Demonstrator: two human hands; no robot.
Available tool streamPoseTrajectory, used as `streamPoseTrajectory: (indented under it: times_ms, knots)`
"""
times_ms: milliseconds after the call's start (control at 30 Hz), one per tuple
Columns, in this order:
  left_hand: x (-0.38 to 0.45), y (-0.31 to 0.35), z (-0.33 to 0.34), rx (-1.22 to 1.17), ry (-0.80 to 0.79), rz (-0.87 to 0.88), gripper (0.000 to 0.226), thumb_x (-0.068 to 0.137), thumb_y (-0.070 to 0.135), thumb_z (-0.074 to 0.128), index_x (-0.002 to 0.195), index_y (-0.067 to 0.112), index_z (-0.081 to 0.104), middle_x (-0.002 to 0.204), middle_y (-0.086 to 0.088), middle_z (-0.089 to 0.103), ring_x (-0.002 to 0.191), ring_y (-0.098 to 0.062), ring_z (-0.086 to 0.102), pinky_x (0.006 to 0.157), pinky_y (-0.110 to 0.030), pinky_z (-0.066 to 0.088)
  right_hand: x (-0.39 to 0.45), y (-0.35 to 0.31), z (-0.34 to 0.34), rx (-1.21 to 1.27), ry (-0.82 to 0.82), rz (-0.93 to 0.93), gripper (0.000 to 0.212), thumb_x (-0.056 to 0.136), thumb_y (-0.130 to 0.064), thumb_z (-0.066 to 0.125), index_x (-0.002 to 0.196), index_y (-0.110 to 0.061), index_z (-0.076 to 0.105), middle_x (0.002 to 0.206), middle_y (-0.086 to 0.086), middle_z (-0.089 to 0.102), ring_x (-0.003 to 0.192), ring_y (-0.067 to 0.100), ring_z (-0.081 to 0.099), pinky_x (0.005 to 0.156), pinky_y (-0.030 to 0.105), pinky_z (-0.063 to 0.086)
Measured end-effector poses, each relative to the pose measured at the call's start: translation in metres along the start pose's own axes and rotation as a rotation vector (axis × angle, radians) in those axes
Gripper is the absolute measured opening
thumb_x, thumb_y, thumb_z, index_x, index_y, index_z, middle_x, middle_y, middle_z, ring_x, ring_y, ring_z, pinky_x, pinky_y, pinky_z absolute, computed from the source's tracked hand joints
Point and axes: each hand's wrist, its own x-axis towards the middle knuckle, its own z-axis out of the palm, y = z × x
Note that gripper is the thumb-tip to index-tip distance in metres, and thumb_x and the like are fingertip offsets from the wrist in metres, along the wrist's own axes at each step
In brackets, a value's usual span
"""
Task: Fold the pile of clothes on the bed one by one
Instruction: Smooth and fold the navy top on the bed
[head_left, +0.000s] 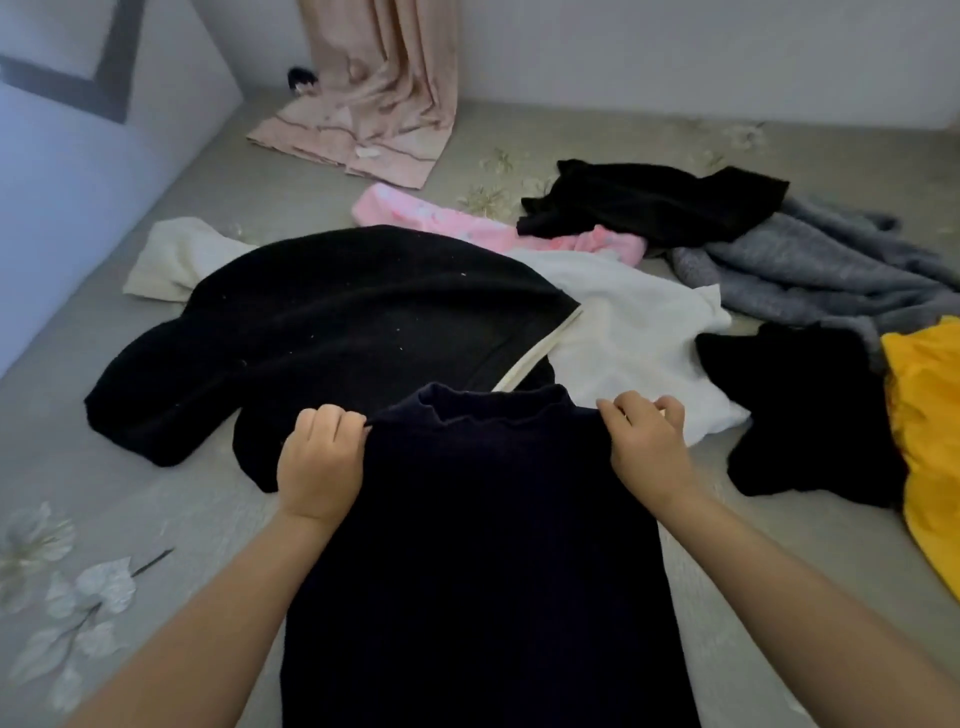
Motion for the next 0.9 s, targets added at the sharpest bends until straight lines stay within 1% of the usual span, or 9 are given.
streamPoseTrajectory:
  times_ms: [67, 167, 300, 400, 467, 533, 633, 767, 900]
  knots:
    - [0.006, -0.010, 0.029, -0.039, -0.023, -0.012, 0.038, 0.087, 0.016, 0.041, 0.062, -0.004, 0.060, 0.056, -0.015, 0.053, 0.047, -0.028, 0.051, 0.037, -0.027, 0.044, 0.009, 0.003, 0.023, 0.004, 0.009, 0.054, 0.035, 0.042, 0.024, 0.064, 0.069, 0.002, 0.067, 0.058, 0.013, 0.058, 0.046, 0.025, 0.053, 0.066, 0.033, 0.030]
    - [0.038, -0.028, 0.066, -0.084, 0.027, 0.025, 0.034, 0.088, 0.017, 0.045, 0.068, -0.006, 0.062, 0.060, -0.017, 0.056, 0.050, -0.030, 0.052, 0.042, -0.030, 0.045, 0.042, 0.012, 0.050, 0.061, 0.080, 0.169, 0.030, 0.048, 0.026, 0.065, 0.071, 0.006, 0.069, 0.058, 0.019, 0.057, 0.043, 0.029, 0.052, 0.051, 0.030, 0.036]
    - [0.091, -0.047, 0.107, -0.109, 0.038, 0.060, 0.026, 0.082, 0.012, 0.048, 0.067, -0.004, 0.061, 0.062, -0.018, 0.055, 0.051, -0.032, 0.052, 0.041, -0.029, 0.043, 0.088, 0.023, 0.087, 0.076, 0.091, 0.269, 0.026, 0.054, 0.025, 0.057, 0.071, 0.008, 0.067, 0.064, 0.024, 0.057, 0.048, 0.034, 0.055, 0.056, 0.036, 0.041]
    - [0.121, -0.057, 0.142, -0.117, -0.052, 0.004, 0.014, 0.080, 0.004, 0.059, 0.069, -0.005, 0.061, 0.066, -0.022, 0.056, 0.058, -0.037, 0.054, 0.041, -0.031, 0.039, 0.118, 0.035, 0.117, 0.029, -0.059, 0.366, 0.027, 0.067, 0.018, 0.047, 0.083, 0.007, 0.066, 0.080, 0.025, 0.057, 0.067, 0.037, 0.054, 0.075, 0.036, 0.028]
    - [0.134, -0.061, 0.176, -0.108, -0.196, -0.105, 0.011, 0.085, 0.004, 0.058, 0.081, -0.006, 0.060, 0.078, -0.025, 0.056, 0.074, -0.041, 0.053, 0.051, -0.036, 0.035, 0.132, 0.040, 0.149, -0.057, -0.201, 0.349, 0.029, 0.072, 0.013, 0.042, 0.090, 0.003, 0.063, 0.092, 0.021, 0.055, 0.079, 0.035, 0.051, 0.078, 0.034, 0.019]
    - [0.131, -0.061, 0.211, -0.036, -0.367, -0.195, 0.020, 0.092, 0.012, 0.048, 0.099, -0.004, 0.057, 0.098, -0.024, 0.055, 0.093, -0.040, 0.048, 0.063, -0.040, 0.034, 0.133, 0.036, 0.180, -0.111, -0.345, 0.345, 0.030, 0.074, 0.009, 0.041, 0.095, -0.001, 0.060, 0.100, 0.018, 0.053, 0.090, 0.033, 0.048, 0.082, 0.034, 0.017]
    - [0.113, -0.056, 0.245, -0.029, -0.438, -0.267, 0.027, 0.096, 0.014, 0.039, 0.111, -0.003, 0.052, 0.111, -0.023, 0.051, 0.102, -0.039, 0.043, 0.073, -0.042, 0.035, 0.115, 0.023, 0.224, -0.139, -0.490, 0.489, 0.031, 0.082, 0.003, 0.037, 0.107, -0.003, 0.056, 0.110, 0.017, 0.051, 0.103, 0.032, 0.043, 0.091, 0.038, 0.021]
    - [0.102, -0.058, 0.269, -0.012, -0.395, -0.239, 0.023, 0.094, 0.007, 0.038, 0.110, -0.003, 0.051, 0.108, -0.024, 0.049, 0.098, -0.039, 0.043, 0.068, -0.039, 0.027, 0.093, 0.015, 0.259, -0.178, -0.467, 0.467, 0.033, 0.087, 0.003, 0.030, 0.114, 0.003, 0.049, 0.111, 0.021, 0.050, 0.104, 0.033, 0.041, 0.097, 0.041, 0.018]
    - [0.106, -0.058, 0.274, -0.017, -0.465, -0.252, 0.024, 0.093, 0.007, 0.037, 0.113, -0.002, 0.048, 0.113, -0.021, 0.048, 0.103, -0.037, 0.041, 0.070, -0.037, 0.025, 0.096, 0.020, 0.266, -0.213, -0.530, 0.454, 0.033, 0.086, 0.003, 0.032, 0.116, 0.004, 0.047, 0.112, 0.022, 0.049, 0.105, 0.034, 0.042, 0.096, 0.042, 0.020]
